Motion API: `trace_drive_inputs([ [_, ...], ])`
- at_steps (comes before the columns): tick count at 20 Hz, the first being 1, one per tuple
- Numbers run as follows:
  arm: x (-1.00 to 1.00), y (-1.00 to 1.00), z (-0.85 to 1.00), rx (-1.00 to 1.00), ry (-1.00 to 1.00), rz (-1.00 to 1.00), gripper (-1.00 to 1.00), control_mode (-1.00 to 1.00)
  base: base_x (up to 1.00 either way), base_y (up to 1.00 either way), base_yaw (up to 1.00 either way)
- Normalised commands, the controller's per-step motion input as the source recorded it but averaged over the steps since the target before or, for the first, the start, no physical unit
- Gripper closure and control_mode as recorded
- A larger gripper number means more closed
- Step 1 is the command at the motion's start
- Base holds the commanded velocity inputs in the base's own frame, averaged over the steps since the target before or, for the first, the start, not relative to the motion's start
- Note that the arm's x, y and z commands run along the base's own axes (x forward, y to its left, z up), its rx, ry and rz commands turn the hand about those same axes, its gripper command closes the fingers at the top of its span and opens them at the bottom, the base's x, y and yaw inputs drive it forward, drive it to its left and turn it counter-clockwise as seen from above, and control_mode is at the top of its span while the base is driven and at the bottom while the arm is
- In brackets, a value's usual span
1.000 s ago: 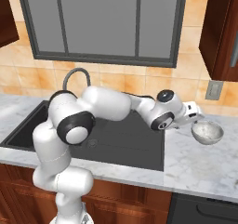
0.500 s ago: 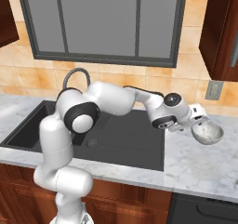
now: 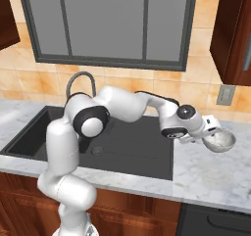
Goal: Rinse each bowl for a few seconds and place them down in the sink or on the counter.
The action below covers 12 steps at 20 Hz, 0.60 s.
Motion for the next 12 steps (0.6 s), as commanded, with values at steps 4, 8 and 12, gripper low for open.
trace_drive_inputs([
  [4,0.1,-0.04,-0.14,0.0,0.01,0.01,-1.0,-1.0,0.0,0.0,0.0],
  [8,0.21,-0.05,-0.11,0.0,0.03,0.0,-1.0,-1.0,0.0,0.0,0.0],
  [12,0.29,-0.11,-0.03,0.0,0.05,0.01,-1.0,-1.0,0.0,0.0,0.0],
])
